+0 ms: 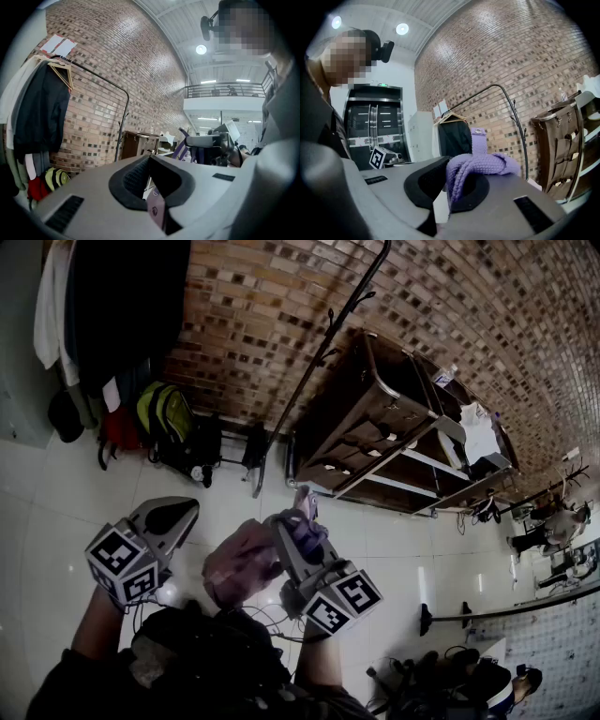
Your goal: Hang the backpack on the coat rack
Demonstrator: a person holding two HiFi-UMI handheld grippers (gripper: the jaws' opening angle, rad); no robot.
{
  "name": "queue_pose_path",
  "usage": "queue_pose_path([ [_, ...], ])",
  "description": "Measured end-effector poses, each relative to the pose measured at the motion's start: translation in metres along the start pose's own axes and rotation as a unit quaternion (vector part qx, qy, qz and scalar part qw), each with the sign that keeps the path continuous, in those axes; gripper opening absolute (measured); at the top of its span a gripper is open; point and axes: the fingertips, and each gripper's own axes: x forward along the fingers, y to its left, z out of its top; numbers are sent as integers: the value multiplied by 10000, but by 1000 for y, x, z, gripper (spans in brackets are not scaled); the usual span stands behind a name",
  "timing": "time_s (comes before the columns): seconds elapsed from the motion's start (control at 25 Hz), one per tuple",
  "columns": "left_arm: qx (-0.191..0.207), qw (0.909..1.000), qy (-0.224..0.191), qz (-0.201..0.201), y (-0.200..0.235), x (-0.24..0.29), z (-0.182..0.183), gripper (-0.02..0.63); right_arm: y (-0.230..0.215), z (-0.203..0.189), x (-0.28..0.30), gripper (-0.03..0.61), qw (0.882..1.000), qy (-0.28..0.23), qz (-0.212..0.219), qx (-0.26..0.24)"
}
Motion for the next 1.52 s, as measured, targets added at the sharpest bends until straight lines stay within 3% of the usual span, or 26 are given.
queue_pose_path([
  [0.28,-57,10000,39,61,12,-3,1,14,-1,4,16,-2,9999,-51,105,-49],
  [0.56,-15,9994,84,323,44,17,-16,14,-32,-21,54,-1,9990,163,385,151],
  [0.96,-90,9975,110,692,115,112,-4,14,-135,-14,127,-2,9968,322,633,359],
  [1.52,-182,9957,12,910,192,277,41,14,-284,27,212,-2,9912,554,1196,138],
])
